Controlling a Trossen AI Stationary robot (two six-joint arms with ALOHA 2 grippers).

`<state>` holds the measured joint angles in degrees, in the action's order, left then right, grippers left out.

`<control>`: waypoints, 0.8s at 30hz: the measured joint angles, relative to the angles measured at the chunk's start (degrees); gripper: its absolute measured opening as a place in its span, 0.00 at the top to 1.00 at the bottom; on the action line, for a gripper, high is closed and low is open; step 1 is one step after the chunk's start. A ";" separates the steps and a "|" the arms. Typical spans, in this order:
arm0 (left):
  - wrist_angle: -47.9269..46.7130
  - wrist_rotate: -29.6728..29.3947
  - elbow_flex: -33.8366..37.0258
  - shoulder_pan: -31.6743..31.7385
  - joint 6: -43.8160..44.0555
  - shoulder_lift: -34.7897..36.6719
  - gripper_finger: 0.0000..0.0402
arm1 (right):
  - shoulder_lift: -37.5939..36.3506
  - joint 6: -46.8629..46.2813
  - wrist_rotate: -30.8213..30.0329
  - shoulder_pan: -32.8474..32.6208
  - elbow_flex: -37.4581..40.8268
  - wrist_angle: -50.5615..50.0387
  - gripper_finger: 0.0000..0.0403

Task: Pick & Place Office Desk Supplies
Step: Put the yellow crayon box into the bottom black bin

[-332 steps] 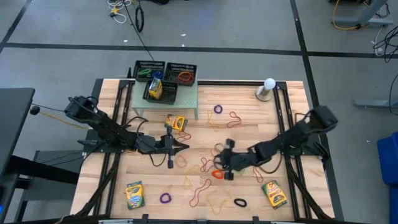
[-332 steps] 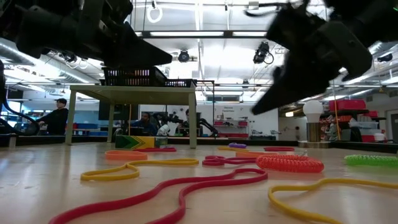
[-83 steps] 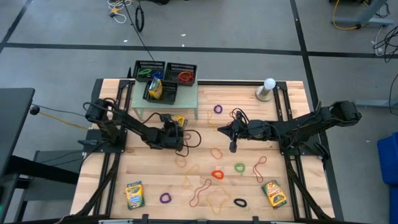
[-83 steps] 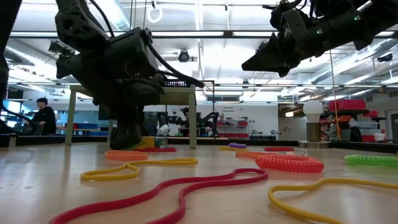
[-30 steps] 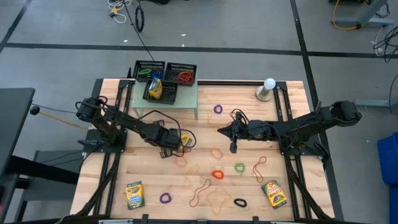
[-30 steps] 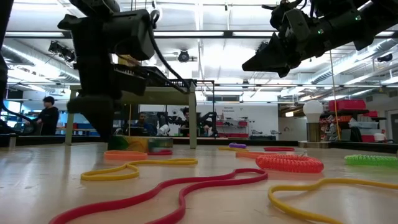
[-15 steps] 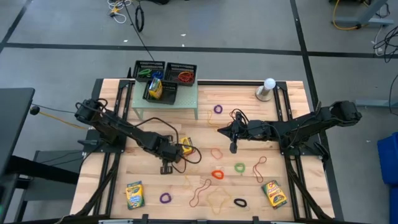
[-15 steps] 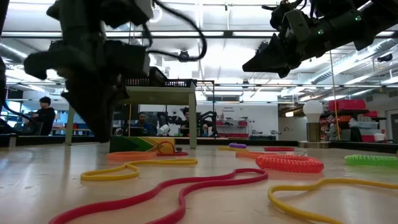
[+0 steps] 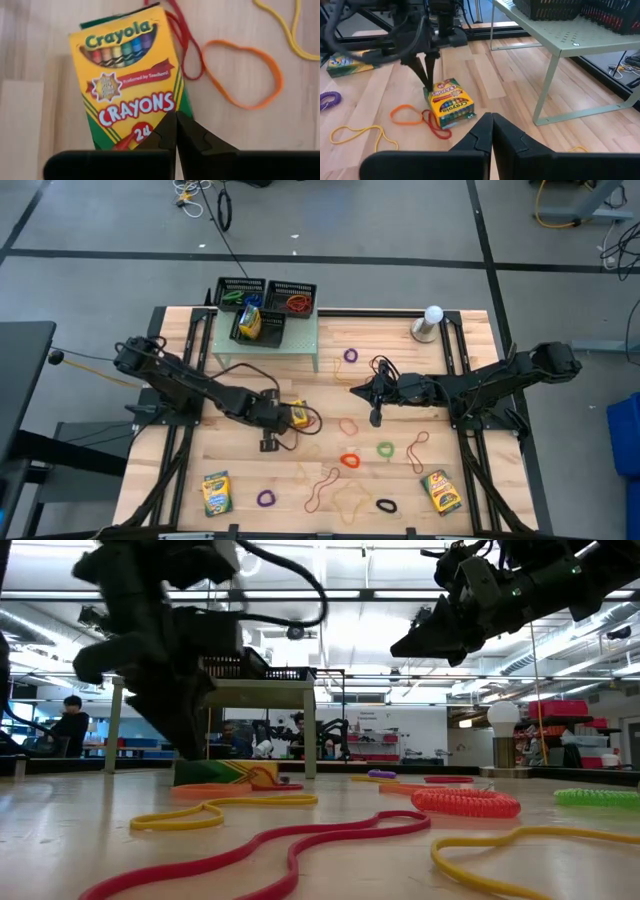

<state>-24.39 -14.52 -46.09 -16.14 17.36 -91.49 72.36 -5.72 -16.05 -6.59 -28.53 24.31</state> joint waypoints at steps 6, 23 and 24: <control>5.62 -1.28 8.87 -0.85 2.91 9.73 0.98 | 0.00 0.35 0.00 0.00 0.00 0.17 0.96; 3.01 -12.81 10.86 -0.94 8.93 15.59 0.96 | 0.00 0.44 -0.02 0.00 0.02 0.67 0.96; 3.16 -14.49 10.45 -0.68 8.74 15.59 0.95 | 0.00 0.43 -0.01 0.00 0.00 0.67 0.96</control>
<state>-21.24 -29.01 -35.64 -16.82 26.10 -75.90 72.36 -5.29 -16.07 -6.59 -28.53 24.97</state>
